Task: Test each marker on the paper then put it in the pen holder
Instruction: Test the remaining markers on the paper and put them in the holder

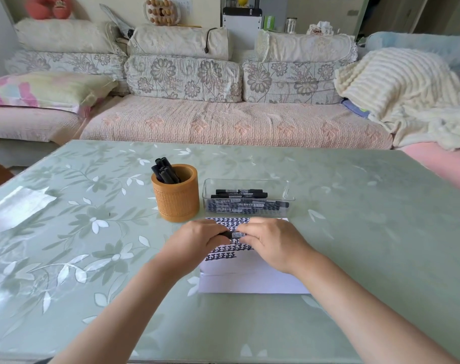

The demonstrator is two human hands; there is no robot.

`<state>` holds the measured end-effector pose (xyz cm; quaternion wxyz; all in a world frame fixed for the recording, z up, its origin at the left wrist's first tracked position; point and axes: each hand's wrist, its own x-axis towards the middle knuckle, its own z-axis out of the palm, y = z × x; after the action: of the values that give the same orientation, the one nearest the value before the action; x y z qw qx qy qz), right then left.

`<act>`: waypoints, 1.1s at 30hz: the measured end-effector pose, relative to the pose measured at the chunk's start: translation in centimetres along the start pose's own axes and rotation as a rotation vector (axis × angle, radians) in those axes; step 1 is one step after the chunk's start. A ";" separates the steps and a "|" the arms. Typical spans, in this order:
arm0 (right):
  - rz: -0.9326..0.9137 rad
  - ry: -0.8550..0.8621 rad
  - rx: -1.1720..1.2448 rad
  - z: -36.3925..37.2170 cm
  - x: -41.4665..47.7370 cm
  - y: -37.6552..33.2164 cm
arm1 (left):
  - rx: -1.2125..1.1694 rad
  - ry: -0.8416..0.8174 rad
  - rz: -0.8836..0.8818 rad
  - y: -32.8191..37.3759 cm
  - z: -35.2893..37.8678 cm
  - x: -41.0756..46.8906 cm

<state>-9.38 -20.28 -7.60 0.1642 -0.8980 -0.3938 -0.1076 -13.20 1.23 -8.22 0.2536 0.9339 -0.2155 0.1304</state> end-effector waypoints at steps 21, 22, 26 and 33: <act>0.204 -0.049 0.104 -0.3 -1.1 1.9 | 0.152 0.167 -0.213 -3.4 -0.9 -1.9; 0.214 -0.049 0.139 -0.1 -1.1 1.9 | 0.193 0.156 -0.246 -3.7 -0.6 -2.1; 0.239 -0.084 0.223 0.4 -1.2 1.7 | 0.230 0.106 -0.309 -4.2 0.1 -2.5; 0.209 -0.007 0.385 0.2 -1.4 1.3 | 0.302 0.134 -0.325 -4.3 0.9 -2.6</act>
<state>-9.36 -21.95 -8.47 0.3415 -0.8863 -0.3127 -0.0096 -13.30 4.99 -11.67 0.1425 0.9730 -0.0232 0.1801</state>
